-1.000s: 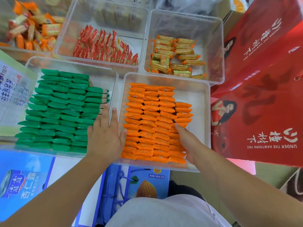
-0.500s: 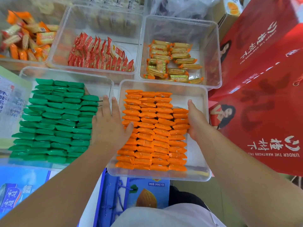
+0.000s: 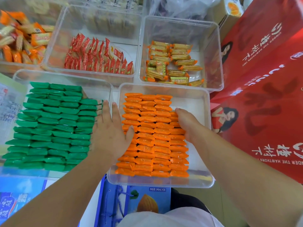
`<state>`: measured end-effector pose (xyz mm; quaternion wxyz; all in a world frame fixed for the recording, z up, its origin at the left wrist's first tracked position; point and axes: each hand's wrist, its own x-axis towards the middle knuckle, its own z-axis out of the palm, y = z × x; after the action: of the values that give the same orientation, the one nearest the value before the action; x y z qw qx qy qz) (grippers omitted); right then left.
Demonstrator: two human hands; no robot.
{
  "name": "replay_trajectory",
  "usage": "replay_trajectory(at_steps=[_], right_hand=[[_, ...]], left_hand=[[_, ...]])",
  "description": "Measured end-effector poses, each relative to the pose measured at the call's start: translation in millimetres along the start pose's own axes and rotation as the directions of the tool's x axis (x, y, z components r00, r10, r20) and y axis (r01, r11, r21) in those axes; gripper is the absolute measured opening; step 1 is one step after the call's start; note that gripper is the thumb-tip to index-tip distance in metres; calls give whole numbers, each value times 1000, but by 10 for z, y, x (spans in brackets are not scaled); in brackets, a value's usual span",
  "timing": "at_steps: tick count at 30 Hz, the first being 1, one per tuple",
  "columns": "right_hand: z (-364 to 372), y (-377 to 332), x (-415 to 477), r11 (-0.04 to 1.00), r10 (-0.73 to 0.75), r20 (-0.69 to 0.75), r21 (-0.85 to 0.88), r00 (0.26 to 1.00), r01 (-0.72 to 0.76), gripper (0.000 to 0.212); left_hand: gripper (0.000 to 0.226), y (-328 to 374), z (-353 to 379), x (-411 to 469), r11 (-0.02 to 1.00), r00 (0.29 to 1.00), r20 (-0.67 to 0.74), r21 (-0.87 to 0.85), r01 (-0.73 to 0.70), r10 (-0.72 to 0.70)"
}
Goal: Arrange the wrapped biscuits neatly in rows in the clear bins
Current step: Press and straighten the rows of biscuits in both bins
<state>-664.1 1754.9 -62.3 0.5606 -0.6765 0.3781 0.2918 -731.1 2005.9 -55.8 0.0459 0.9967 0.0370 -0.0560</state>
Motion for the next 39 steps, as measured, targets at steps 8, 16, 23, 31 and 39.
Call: replay_trajectory(at_steps=[8, 16, 23, 31, 39], right_hand=[[118, 59, -41, 996, -54, 24, -76, 998, 56, 46], [17, 111, 33, 944, -154, 3, -295, 988, 148, 55], [-33, 55, 46, 993, -93, -107, -80, 990, 84, 40], [-12, 161, 52, 967, -251, -44, -48, 967, 249, 41], [42, 110, 125, 901, -214, -26, -391, 976, 187, 57]], left_hand=[[92, -10, 1, -2, 1000, 1000, 30, -22, 6, -5], [89, -9, -24, -9, 999, 999, 43, -30, 27, -26], [89, -13, -9, -5, 999, 999, 42, -35, 27, -26], [90, 2, -10, -4, 999, 999, 43, -27, 31, -30], [90, 1, -9, -15, 999, 999, 38, -31, 33, -31]])
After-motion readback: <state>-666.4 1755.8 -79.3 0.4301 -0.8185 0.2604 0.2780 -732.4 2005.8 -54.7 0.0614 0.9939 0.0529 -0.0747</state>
